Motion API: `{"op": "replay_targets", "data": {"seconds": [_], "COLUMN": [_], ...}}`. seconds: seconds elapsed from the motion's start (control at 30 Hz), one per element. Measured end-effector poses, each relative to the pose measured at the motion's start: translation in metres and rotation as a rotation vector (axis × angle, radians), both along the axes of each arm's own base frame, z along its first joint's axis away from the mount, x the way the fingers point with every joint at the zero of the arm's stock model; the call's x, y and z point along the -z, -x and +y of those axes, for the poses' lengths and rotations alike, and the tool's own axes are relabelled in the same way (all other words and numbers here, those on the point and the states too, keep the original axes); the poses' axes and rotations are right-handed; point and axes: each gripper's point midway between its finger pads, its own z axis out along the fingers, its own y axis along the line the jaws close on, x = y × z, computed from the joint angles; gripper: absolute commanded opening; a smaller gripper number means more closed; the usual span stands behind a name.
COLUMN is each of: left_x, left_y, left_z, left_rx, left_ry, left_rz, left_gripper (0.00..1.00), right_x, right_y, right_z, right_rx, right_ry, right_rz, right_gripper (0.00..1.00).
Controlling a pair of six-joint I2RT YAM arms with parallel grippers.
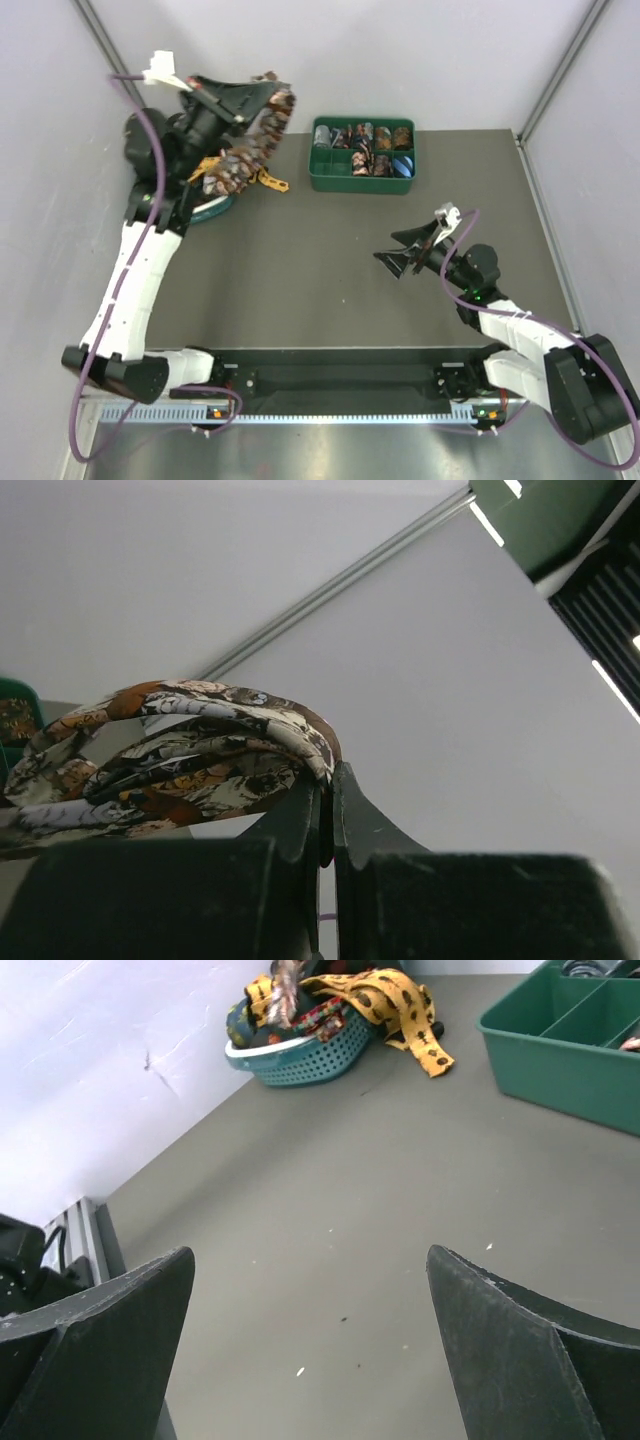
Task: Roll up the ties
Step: Move the tie to the center of the board
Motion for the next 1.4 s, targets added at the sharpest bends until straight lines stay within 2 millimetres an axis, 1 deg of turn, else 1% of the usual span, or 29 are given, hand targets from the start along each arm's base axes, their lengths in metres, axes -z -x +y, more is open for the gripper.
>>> {"op": "replay_targets", "data": {"seconds": [0.03, 0.1, 0.23, 0.3, 0.4, 0.47, 0.53, 0.6, 0.73, 0.8, 0.87, 0.93, 1.1, 1.23, 1.4], "left_x": [0.004, 0.015, 0.027, 0.03, 0.04, 0.047, 0.053, 0.058, 0.06, 0.06, 0.06, 0.057, 0.039, 0.031, 0.024], "left_y": [-0.004, -0.012, -0.02, -0.018, -0.005, 0.003, 0.008, 0.007, 0.001, 0.0, 0.004, 0.012, 0.028, 0.033, 0.038], "left_z": [-0.013, -0.033, -0.069, -0.093, -0.137, -0.16, -0.178, -0.19, -0.21, -0.217, -0.223, -0.228, -0.232, -0.232, -0.23], "left_rx": [0.02, 0.041, 0.081, 0.114, 0.194, 0.235, 0.264, 0.273, 0.289, 0.298, 0.31, 0.327, 0.358, 0.369, 0.38], "left_ry": [-0.01, -0.03, -0.057, -0.065, -0.09, -0.106, -0.121, -0.129, -0.135, -0.135, -0.136, -0.136, -0.116, -0.104, -0.092], "left_rz": [0.009, 0.03, 0.054, 0.059, 0.067, 0.07, 0.073, 0.079, 0.084, 0.084, 0.084, 0.079, 0.046, 0.034, 0.026], "left_gripper": [0.0, 0.0, 0.0, 0.0, 0.0, 0.0, 0.0, 0.0, 0.0, 0.0, 0.0, 0.0, 0.0, 0.0, 0.0], "right_x": [0.001, 0.0, -0.005, -0.005, -0.005, -0.004, -0.004, -0.008, -0.023, -0.026, -0.025, -0.023, -0.014, -0.004, 0.017], "right_y": [0.001, 0.003, 0.006, 0.005, 0.003, 0.002, 0.001, 0.0, 0.0, -0.004, -0.01, -0.015, -0.026, -0.031, -0.034], "right_z": [0.001, 0.003, 0.007, 0.007, 0.005, 0.004, 0.003, 0.0, -0.007, -0.014, -0.02, -0.027, -0.038, -0.041, -0.036], "right_rx": [-0.011, -0.028, -0.047, -0.042, -0.024, -0.016, -0.005, 0.012, 0.062, 0.11, 0.16, 0.208, 0.293, 0.317, 0.294], "right_ry": [0.002, 0.003, 0.013, 0.02, 0.03, 0.034, 0.035, 0.037, 0.029, 0.036, 0.046, 0.058, 0.085, 0.103, 0.135], "right_rz": [0.002, -0.002, -0.034, -0.046, -0.054, -0.052, -0.055, -0.067, -0.121, -0.133, -0.132, -0.125, -0.095, -0.066, -0.01], "right_gripper": [1.0, 1.0, 1.0, 1.0, 1.0, 1.0, 1.0, 1.0, 1.0, 1.0, 1.0, 1.0, 1.0, 1.0, 1.0]}}
